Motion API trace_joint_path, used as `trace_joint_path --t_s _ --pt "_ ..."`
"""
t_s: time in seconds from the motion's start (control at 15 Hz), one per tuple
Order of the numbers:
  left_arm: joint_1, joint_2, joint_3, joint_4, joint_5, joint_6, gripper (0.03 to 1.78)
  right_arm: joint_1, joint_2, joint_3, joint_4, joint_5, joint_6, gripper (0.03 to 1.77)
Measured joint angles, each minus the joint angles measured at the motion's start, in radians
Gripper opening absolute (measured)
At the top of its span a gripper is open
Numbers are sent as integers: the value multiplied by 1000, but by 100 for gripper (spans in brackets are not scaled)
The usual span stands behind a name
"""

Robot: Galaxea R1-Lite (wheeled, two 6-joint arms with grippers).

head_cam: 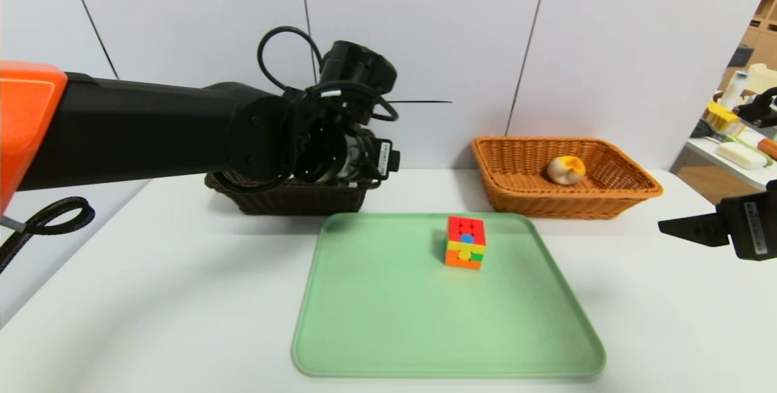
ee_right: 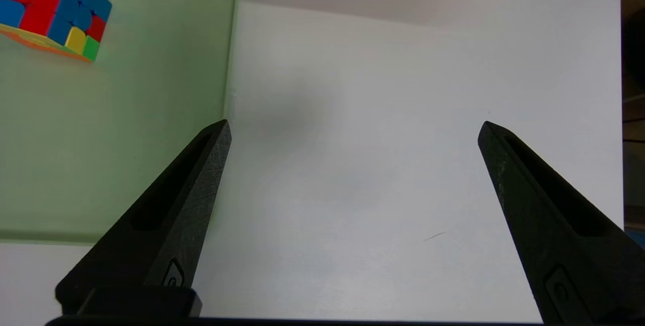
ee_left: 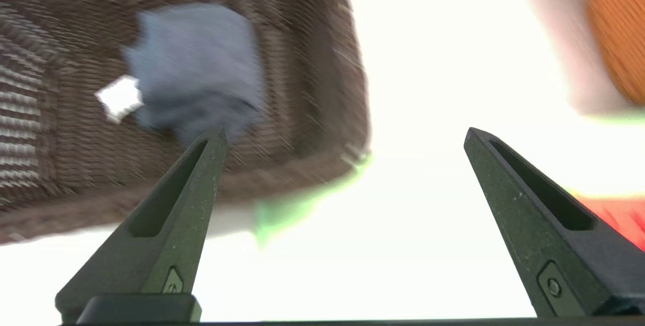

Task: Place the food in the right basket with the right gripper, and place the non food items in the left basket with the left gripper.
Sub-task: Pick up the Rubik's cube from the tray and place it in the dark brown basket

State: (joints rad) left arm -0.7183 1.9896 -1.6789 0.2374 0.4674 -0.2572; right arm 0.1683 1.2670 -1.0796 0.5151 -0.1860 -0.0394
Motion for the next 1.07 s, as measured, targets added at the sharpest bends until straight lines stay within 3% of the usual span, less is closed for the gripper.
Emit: trace_joint_path --t_s 0.33,0.8,1.07 --pt "-135 14 -21 45 15 0 169 -4 -34 35 -1 -2 2 170" --pt "-179 92 -103 73 17 -29 169 -12 -59 56 5 -13 3 170" --pt "-218 147 -211 162 19 -76 169 -13 -63 78 4 -12 3 170"
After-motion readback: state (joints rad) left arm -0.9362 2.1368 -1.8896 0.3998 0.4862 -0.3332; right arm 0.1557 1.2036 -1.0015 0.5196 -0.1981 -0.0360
